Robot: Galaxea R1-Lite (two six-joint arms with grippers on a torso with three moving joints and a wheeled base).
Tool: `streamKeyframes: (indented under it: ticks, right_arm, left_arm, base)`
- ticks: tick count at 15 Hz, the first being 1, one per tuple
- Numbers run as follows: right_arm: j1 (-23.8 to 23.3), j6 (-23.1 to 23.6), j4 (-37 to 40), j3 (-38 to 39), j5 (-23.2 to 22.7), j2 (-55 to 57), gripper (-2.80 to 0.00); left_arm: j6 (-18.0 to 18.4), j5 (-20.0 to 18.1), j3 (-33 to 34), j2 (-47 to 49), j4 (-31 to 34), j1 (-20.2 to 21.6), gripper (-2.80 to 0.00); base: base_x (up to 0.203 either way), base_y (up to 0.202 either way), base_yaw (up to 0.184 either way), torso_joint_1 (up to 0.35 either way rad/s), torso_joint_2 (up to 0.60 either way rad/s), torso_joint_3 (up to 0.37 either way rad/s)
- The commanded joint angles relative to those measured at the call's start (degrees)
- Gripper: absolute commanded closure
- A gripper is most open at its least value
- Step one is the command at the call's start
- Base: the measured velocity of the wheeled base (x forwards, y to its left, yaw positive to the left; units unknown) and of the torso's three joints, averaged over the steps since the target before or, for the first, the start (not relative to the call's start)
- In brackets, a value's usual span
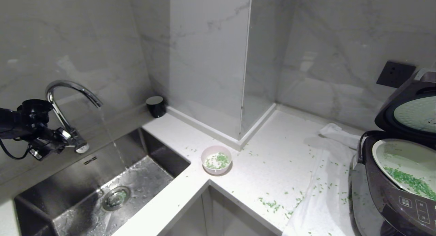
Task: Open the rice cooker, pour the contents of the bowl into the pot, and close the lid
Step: Turn off the tap
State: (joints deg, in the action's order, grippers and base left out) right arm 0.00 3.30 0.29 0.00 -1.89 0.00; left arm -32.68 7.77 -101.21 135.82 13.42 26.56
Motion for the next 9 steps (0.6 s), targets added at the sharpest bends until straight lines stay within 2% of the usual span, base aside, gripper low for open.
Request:
streamKeyframes:
  ticks: [1, 9]
  right_arm:
    - [0.0, 0.0, 0.0, 0.1, 0.0, 0.0, 0.0]
    - [0.0, 0.0, 0.0, 0.1, 0.0, 0.0, 0.0]
  left_arm:
    - [-0.2, 0.1, -1.3, 0.5, -0.1, 0.0, 0.0]
    - [-0.1, 0.1, -1.0, -0.3, 0.7, 0.2, 0.0]
  base:
    - [0.0, 0.0, 0.0, 0.0, 0.0, 0.0]
    - [0.0, 0.0, 0.0, 0.0, 0.0, 0.0]
